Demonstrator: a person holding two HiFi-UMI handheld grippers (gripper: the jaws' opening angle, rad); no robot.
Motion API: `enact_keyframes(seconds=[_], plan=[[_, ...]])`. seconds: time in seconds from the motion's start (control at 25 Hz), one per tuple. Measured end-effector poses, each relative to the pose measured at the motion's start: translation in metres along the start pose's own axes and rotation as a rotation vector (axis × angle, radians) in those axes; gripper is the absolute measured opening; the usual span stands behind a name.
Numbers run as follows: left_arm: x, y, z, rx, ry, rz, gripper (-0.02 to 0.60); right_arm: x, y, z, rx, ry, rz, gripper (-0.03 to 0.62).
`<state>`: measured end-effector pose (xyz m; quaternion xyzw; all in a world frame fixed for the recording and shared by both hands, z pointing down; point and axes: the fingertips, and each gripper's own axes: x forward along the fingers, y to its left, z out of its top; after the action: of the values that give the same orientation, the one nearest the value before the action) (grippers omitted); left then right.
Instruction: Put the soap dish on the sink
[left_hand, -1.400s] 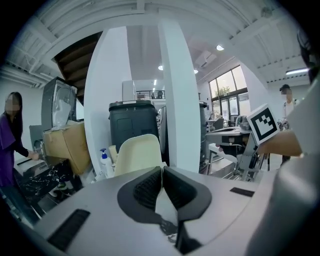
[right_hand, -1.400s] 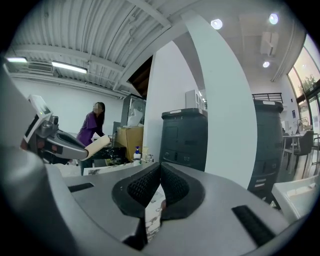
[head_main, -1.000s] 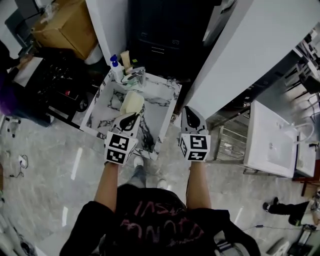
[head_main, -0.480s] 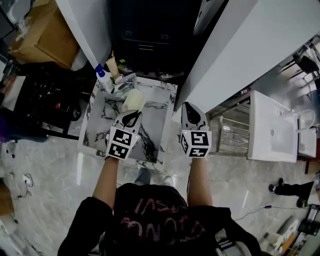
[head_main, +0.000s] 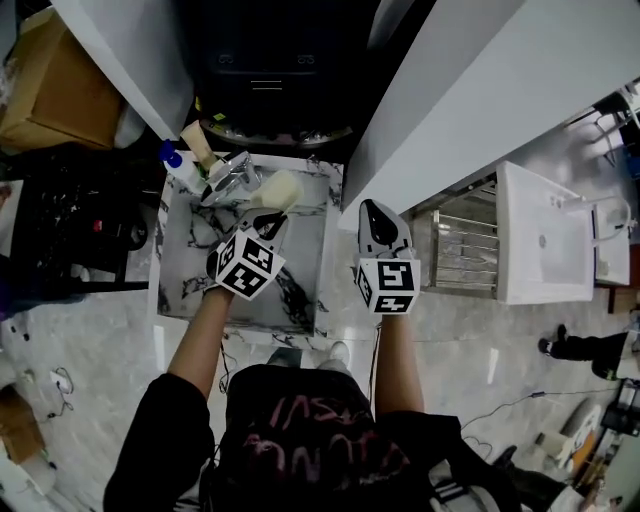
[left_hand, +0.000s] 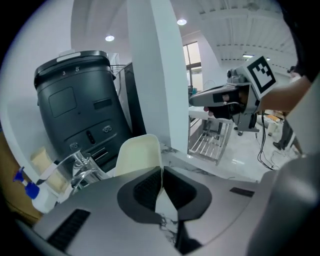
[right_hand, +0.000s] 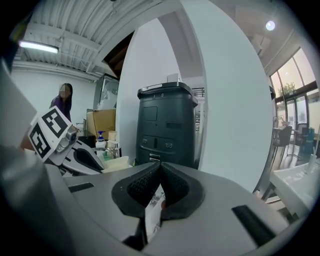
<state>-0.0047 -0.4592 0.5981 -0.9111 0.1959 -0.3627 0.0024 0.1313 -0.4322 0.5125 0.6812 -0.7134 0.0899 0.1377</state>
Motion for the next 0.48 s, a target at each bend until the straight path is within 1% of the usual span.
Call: enact_keyframes(seconds=[0.08, 0.16, 0.48], plan=[[0.014, 0.001, -0.007, 0.021, 0.032, -0.034, 0.028, 0.001, 0.000, -0.006, 0.005, 0.013, -0.005, 0.014], [0.028, 0.002, -0.016, 0.023, 0.061, -0.057, 0.028, 0.002, -0.001, -0.012, 0.024, 0.022, -0.008, 0.014], [0.075, 0.009, -0.044, 0.060, 0.154, -0.109, 0.029, 0.011, -0.005, -0.037, 0.057, 0.054, -0.039, 0.014]])
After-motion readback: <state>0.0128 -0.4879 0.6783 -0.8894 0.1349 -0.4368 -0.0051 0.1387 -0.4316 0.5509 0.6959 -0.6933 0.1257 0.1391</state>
